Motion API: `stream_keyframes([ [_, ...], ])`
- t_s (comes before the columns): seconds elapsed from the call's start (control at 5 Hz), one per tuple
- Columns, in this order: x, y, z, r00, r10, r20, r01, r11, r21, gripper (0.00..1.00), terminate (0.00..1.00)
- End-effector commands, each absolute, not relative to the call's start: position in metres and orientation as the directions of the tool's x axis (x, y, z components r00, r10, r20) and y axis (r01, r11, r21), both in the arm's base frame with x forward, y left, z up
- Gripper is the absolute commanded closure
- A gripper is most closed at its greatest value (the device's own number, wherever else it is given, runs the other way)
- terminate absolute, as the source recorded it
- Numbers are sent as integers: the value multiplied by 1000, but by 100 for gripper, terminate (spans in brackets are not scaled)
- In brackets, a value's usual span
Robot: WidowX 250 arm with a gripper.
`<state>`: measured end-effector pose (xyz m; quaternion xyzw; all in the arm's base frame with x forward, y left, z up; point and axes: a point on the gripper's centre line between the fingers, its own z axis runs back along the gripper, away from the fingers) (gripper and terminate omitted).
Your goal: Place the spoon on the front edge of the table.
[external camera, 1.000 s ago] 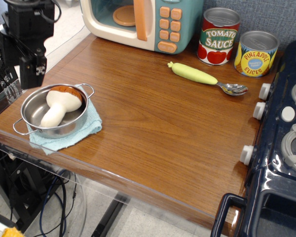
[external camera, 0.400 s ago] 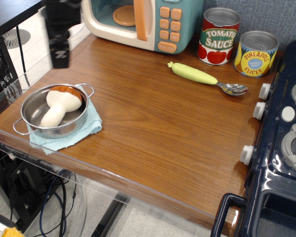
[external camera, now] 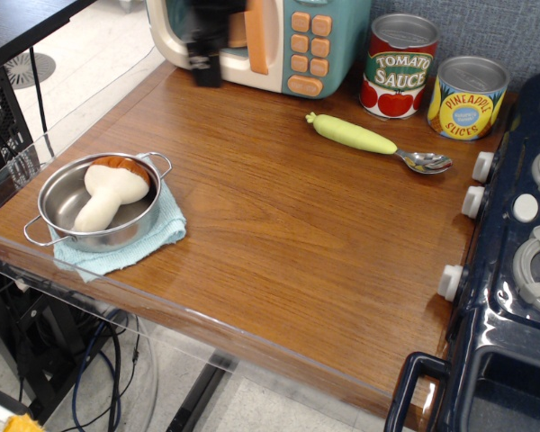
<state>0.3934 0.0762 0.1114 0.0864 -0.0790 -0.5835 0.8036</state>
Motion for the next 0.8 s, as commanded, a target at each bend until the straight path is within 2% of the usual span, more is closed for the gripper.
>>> stream_keyframes([
  [0.0,427,5,116,126,-991,46,959,134,250,0,0],
  [0.2,439,-8,101,101,-995,10,966,100,238,0,0],
  [0.6,442,-11,71,80,-996,-28,975,73,208,0,0],
])
